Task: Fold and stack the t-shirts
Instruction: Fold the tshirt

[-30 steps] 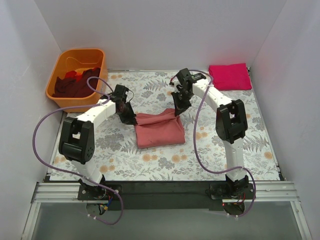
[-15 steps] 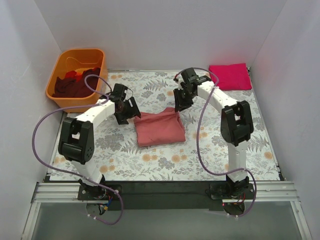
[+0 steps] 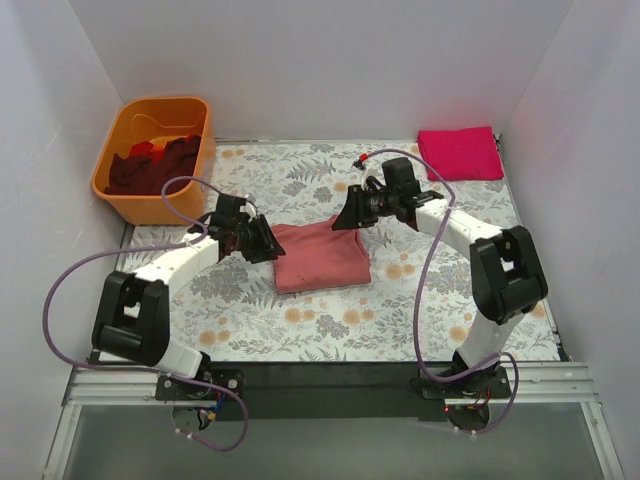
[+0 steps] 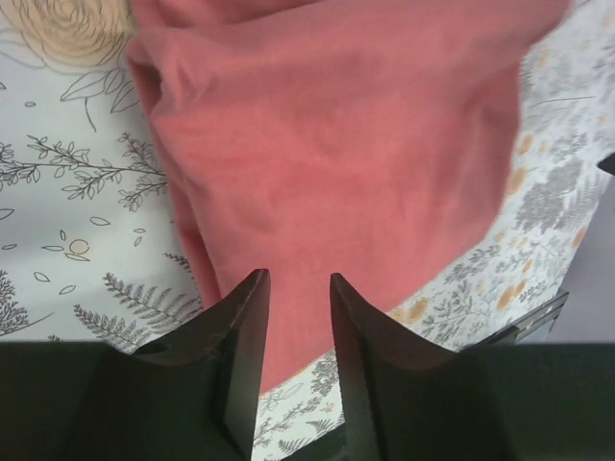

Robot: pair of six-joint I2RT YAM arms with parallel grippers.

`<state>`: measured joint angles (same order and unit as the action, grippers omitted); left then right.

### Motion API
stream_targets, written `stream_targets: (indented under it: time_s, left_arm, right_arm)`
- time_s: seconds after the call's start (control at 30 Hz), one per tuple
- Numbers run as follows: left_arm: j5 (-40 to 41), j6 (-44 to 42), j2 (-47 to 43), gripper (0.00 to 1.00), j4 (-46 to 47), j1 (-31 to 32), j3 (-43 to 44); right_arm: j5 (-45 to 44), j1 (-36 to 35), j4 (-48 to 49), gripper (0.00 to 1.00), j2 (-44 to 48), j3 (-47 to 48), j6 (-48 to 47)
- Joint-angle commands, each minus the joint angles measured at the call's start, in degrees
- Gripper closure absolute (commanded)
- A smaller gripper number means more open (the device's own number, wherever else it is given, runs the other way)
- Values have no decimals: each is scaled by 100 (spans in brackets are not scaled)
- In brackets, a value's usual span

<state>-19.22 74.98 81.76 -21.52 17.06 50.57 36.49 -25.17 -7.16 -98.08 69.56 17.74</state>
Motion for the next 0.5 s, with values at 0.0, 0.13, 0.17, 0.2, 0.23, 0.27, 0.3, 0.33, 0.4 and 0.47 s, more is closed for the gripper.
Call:
stream_targets:
  time_s: [0.0,0.13,0.17,0.2,0.23,0.27,0.3,0.33,0.4,0.47]
  left_arm:
    - [-188,17,497,71,500,-10,171]
    - [224,8,316,49,543,-10,165]
    - [409,-131,236,45,578,-10,112]
    - [785,-194,105,40,605,-53,42]
    - [910,-281,78,33,631,-80,24]
    - [1025,-343,77,31,657,-106,6]
    - [1165,-439,103,30,771,-176,-20]
    - [1175,-484,208,29,815,-211,-47]
    - [1175,-581,410,28,974,-264,-29]
    - [1009,-695,753,27,1088,-282,67]
  right_arm:
    - [1122,12,1471,62,-465,-57,529]
    - [834,99,1410,58,-493,-56,-171]
    - [807,239,1384,57,-475,-83,-287]
    - [790,345,1366,54,-466,-126,-410]
    - [789,442,1358,53,-475,-170,-481]
    - [807,617,1340,52,-492,-206,-638]
    - [824,697,1322,50,-519,-197,-727]
    - [859,750,1305,49,-597,-180,-797]
    - [930,855,1182,48,-720,-48,-1061]
    - [983,900,1059,46,-940,83,-1246]
